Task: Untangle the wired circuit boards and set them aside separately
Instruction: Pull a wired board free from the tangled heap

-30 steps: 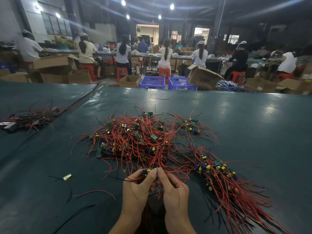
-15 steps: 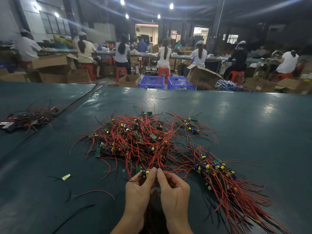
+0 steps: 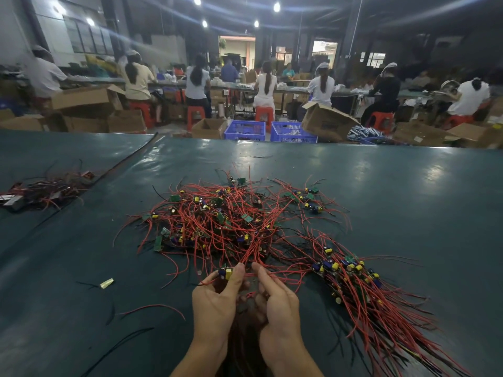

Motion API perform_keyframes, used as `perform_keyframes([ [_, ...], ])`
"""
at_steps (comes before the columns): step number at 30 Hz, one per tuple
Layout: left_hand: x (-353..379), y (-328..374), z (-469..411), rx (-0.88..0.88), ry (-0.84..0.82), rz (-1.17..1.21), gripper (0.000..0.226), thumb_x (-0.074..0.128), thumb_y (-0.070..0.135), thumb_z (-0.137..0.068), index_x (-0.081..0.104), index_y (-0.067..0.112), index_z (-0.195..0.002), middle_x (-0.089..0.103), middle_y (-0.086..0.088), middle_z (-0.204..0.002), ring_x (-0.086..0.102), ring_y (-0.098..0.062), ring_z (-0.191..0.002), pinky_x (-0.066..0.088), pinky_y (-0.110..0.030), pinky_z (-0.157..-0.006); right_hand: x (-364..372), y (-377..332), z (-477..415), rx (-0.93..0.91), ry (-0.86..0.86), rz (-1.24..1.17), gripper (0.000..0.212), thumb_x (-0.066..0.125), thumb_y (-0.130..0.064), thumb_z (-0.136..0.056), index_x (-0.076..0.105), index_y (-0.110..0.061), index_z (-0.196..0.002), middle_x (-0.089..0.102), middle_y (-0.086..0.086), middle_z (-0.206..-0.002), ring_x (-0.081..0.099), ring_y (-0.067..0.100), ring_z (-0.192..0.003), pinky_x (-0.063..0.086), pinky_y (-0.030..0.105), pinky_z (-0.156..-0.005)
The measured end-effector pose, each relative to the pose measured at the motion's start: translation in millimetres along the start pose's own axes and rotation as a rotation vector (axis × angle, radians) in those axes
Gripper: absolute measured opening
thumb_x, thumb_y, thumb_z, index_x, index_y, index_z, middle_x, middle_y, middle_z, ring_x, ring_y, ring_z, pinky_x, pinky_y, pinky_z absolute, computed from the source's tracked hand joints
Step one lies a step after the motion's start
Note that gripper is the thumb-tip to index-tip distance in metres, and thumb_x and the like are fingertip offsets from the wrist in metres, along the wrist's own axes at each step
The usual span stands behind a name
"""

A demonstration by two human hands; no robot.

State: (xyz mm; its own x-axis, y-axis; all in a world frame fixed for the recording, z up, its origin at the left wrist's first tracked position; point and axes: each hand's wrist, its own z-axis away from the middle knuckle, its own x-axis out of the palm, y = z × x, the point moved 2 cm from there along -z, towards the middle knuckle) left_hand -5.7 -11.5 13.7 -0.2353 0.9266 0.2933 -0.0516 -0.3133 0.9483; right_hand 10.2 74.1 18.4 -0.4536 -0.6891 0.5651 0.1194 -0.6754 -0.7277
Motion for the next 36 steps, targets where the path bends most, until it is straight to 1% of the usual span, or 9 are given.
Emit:
perform_keyframes([
  [2, -1.6, 3.1, -1.3, 0.031, 0.012, -0.001, 0.02, 0.072, 0.018, -0.082, 0.07, 0.001, -0.071, 0.071, -0.009, -0.062, 0.062, -0.011, -0.047, 0.05, -0.019, -0.045, -4.3, -2.9, -1.5, -0.059, -0.007, 0.112, 0.02, 0.06, -0.015, -0.096, 0.078, -0.008, -0.094, 0.05, 0.001, -0.056, 0.044, 0.012, -0.045, 0.037, 0.02, -0.04],
  [4, -3.7, 6.8, -3.4, 0.07, 0.02, -0.009, 0.021, 0.072, 0.02, -0.08, 0.069, 0.002, -0.07, 0.07, -0.008, -0.061, 0.062, -0.01, -0.049, 0.049, -0.018, -0.046, -8.0, -5.2, -3.6, -0.144, -0.034, 0.238, 0.021, 0.056, -0.018, -0.099, 0.077, -0.014, -0.096, 0.036, -0.004, -0.051, 0.028, 0.005, -0.04, 0.024, 0.018, -0.037],
  [9, -7.2, 11.7, -6.9, 0.076, 0.013, 0.023, 0.023, 0.071, 0.027, -0.074, 0.07, 0.003, -0.071, 0.069, -0.007, -0.061, 0.063, -0.01, -0.053, 0.051, -0.017, -0.05, -12.5, -15.7, -7.7, -0.366, 0.009, 0.441, 0.015, 0.061, -0.022, -0.096, 0.077, -0.023, -0.094, 0.061, -0.007, -0.058, 0.054, 0.006, -0.051, 0.043, 0.019, -0.046],
  [13, -9.2, 10.2, -8.7, 0.057, 0.005, 0.024, 0.023, 0.071, 0.027, -0.077, 0.071, 0.005, -0.07, 0.071, -0.009, -0.065, 0.063, -0.01, -0.055, 0.051, -0.019, -0.051, -14.2, -16.5, -5.2, -0.427, 0.056, 0.435, 0.009, 0.069, -0.02, -0.09, 0.077, -0.023, -0.088, 0.073, -0.007, -0.072, 0.069, 0.009, -0.063, 0.057, 0.032, -0.049],
  [17, -7.9, 11.4, -10.1, -0.04, -0.025, 0.14, 0.027, 0.07, 0.024, -0.075, 0.071, -0.003, -0.081, 0.074, -0.015, -0.076, 0.071, -0.017, -0.065, 0.053, -0.018, -0.052, -11.1, -18.0, -3.8, -0.211, 0.025, 0.13, 0.016, 0.069, -0.013, -0.088, 0.081, -0.015, -0.077, 0.074, 0.002, -0.071, 0.065, 0.008, -0.055, 0.047, 0.023, -0.037],
  [21, -11.4, 14.2, -13.3, -0.193, -0.071, 0.305, 0.023, 0.07, 0.02, -0.072, 0.068, -0.003, -0.078, 0.07, -0.014, -0.069, 0.068, -0.015, -0.055, 0.054, -0.018, -0.048, -9.6, -18.2, -3.4, 0.146, -0.134, -0.138, 0.025, 0.056, -0.022, -0.096, 0.074, -0.008, -0.087, 0.069, 0.002, -0.075, 0.036, 0.004, -0.035, 0.027, 0.015, -0.029],
  [24, -10.9, 14.1, -12.8, -0.248, -0.095, 0.361, 0.021, 0.071, 0.017, -0.071, 0.066, -0.003, -0.076, 0.068, -0.01, -0.063, 0.066, -0.013, -0.053, 0.053, -0.017, -0.047, -11.1, -17.7, -3.8, 0.288, -0.185, -0.261, 0.028, 0.051, -0.025, -0.097, 0.068, -0.007, -0.086, 0.065, 0.003, -0.069, 0.028, 0.005, -0.03, 0.023, 0.013, -0.03],
  [28, -7.9, 13.4, -10.1, -0.327, -0.12, 0.376, 0.019, 0.072, 0.016, -0.068, 0.066, -0.001, -0.073, 0.067, -0.01, -0.062, 0.066, -0.012, -0.053, 0.053, -0.017, -0.045, -13.5, -16.4, -5.6, 0.326, -0.181, -0.293, 0.03, 0.049, -0.028, -0.099, 0.064, -0.008, -0.084, 0.062, 0.002, -0.061, 0.027, 0.005, -0.026, 0.023, 0.013, -0.028],
  [36, 0.7, 12.7, -1.6, -0.443, -0.251, 0.413, 0.015, 0.071, 0.014, -0.069, 0.072, 0.003, -0.059, 0.065, -0.01, -0.062, 0.064, -0.011, -0.049, 0.053, -0.016, -0.045, -13.2, -16.8, -9.4, 0.196, -0.128, -0.22, 0.027, 0.052, -0.027, -0.098, 0.063, -0.004, -0.089, 0.05, -0.003, -0.05, 0.025, 0.003, -0.025, 0.026, 0.017, -0.026],
])
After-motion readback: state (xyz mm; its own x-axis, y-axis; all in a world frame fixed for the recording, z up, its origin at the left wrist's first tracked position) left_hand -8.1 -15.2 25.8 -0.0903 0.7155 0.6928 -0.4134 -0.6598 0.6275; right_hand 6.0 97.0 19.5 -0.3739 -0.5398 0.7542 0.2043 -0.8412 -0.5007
